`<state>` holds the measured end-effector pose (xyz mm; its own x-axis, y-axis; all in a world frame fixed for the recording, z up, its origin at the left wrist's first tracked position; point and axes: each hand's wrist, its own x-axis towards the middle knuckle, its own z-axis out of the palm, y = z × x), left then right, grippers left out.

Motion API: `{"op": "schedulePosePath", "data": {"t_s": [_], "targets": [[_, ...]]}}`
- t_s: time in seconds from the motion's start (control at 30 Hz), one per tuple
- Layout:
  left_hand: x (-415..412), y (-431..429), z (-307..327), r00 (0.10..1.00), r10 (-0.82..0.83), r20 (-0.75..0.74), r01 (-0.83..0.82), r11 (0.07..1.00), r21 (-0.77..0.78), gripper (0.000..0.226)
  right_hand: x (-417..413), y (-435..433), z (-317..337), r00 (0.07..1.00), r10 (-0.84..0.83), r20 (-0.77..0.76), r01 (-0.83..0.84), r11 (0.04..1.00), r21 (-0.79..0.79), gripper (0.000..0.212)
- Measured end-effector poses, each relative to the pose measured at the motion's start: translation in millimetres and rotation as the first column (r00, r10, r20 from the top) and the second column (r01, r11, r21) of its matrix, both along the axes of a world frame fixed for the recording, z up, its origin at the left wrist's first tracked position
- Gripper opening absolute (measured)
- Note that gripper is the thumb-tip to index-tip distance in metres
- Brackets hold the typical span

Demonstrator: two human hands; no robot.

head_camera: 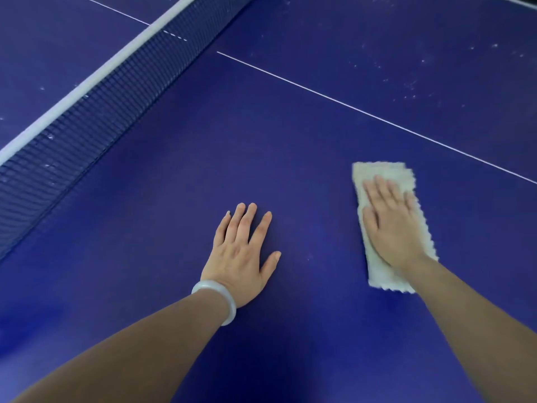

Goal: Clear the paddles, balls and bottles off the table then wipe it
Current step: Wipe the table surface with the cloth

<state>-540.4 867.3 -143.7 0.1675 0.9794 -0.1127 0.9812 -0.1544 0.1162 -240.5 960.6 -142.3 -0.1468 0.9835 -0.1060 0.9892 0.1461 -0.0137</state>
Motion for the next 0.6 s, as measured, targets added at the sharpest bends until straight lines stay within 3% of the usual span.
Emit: {"op": "schedulePosePath", "data": {"t_s": [0.07,0.1,0.2,0.27,0.33,0.43,0.5,0.57,0.6], "targets": [[0.2,-0.4,-1.4,1.0,-0.002,0.005,0.002,1.0,0.006,0.071,-13.2,4.3,-2.5,0.956,-0.29,-0.049,0.29,0.957,-0.003,0.07],[-0.3,-0.4,-2.0,1.0,-0.002,0.009,0.002,1.0,0.012,0.07,-31.9,-3.5,-2.7,0.951,-0.305,-0.059,0.306,0.952,0.003,0.07],[-0.4,-0.9,-2.4,1.0,-0.005,0.017,0.004,0.999,0.032,0.07,-82.5,-62.7,0.6,0.999,0.005,-0.035,-0.004,1.0,0.029,0.062],[-1.0,-0.7,-2.4,1.0,-0.007,0.029,0.006,0.999,0.032,0.07,-85.9,-102.3,3.5,0.974,0.222,-0.04,-0.223,0.975,-0.018,0.058],[-1.0,-0.7,-2.8,0.999,-0.006,0.053,0.004,0.999,0.037,0.07,-62.0,-117.2,1.7,0.969,0.243,-0.04,-0.245,0.969,-0.036,0.057],[-1.0,-0.3,-3.0,0.998,-0.006,0.055,0.003,0.999,0.04,0.07,-21.6,-100.2,-1.3,0.992,-0.124,-0.04,0.124,0.992,0.01,0.061],[-1.0,-1.0,-2.6,0.999,-0.006,0.053,0.004,0.999,0.037,0.069,-15.4,-76.0,-0.1,0.921,-0.383,-0.067,0.383,0.924,-0.018,0.065],[-1.9,-1.3,-2.6,0.998,-0.01,0.059,0.007,0.999,0.042,0.066,-34.1,-55.7,-0.3,0.89,-0.451,-0.065,0.449,0.892,-0.043,0.062],[-1.8,-1.0,-1.9,0.997,-0.011,0.073,0.008,0.999,0.043,0.065,-48.9,-51.6,0.6,0.91,-0.407,-0.076,0.404,0.913,-0.049,0.06]]}}
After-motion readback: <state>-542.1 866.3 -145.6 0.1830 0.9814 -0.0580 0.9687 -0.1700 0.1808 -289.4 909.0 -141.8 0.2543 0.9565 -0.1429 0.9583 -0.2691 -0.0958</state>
